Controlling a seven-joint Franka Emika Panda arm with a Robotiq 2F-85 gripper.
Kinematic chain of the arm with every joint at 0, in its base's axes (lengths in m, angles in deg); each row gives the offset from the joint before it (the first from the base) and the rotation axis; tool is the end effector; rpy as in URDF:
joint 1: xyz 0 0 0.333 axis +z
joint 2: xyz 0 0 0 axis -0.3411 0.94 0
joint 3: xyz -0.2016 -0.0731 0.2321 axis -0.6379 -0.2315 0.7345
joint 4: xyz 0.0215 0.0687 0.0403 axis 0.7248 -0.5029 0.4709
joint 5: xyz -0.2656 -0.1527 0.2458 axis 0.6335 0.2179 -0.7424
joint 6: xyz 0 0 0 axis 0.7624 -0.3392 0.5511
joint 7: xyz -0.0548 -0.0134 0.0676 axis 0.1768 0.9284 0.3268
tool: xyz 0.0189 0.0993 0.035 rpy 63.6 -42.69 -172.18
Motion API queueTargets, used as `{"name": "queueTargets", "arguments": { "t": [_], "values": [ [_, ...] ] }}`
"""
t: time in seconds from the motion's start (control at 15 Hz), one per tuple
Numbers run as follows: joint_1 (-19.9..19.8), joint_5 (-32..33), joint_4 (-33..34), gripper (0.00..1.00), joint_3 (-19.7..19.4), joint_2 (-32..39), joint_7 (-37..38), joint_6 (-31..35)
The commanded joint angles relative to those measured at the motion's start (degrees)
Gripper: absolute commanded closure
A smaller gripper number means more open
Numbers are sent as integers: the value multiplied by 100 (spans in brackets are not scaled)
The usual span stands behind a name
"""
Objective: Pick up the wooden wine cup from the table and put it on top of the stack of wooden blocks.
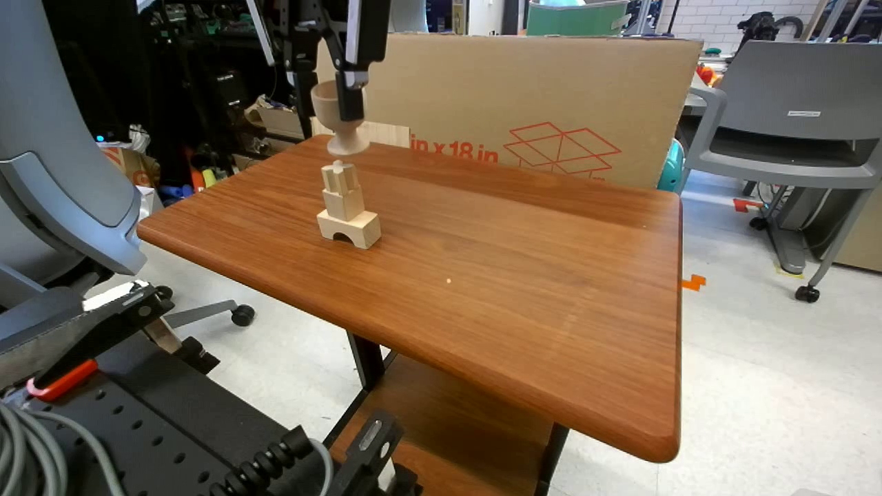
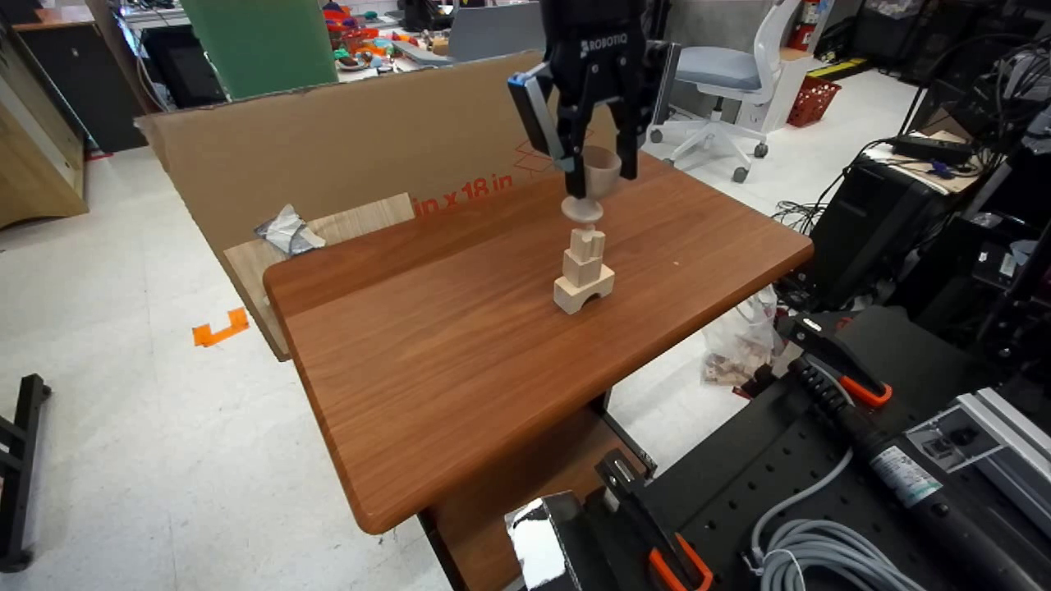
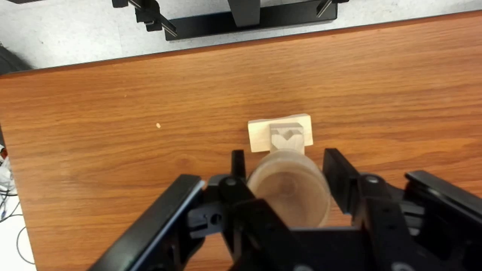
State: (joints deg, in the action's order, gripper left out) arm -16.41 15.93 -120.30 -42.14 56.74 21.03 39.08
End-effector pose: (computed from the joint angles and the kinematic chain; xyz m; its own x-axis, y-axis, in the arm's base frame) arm 0.5511 0.0480 0.2843 0.9839 -0.0734 -0.1629 -0.0585 -0.9938 0.0943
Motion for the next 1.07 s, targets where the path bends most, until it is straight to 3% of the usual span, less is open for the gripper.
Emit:
{"name": "queueTargets", "arguments": {
  "t": [0.0,0.8,0.87,1.0],
  "values": [
    [73,-82,46,71,-15,22,200,-115],
    [165,-89,115,71,-20,177,657,-224],
    [168,-112,114,21,-22,166,727,-249],
    [165,-138,78,15,-22,117,803,-271]
  ]
}}
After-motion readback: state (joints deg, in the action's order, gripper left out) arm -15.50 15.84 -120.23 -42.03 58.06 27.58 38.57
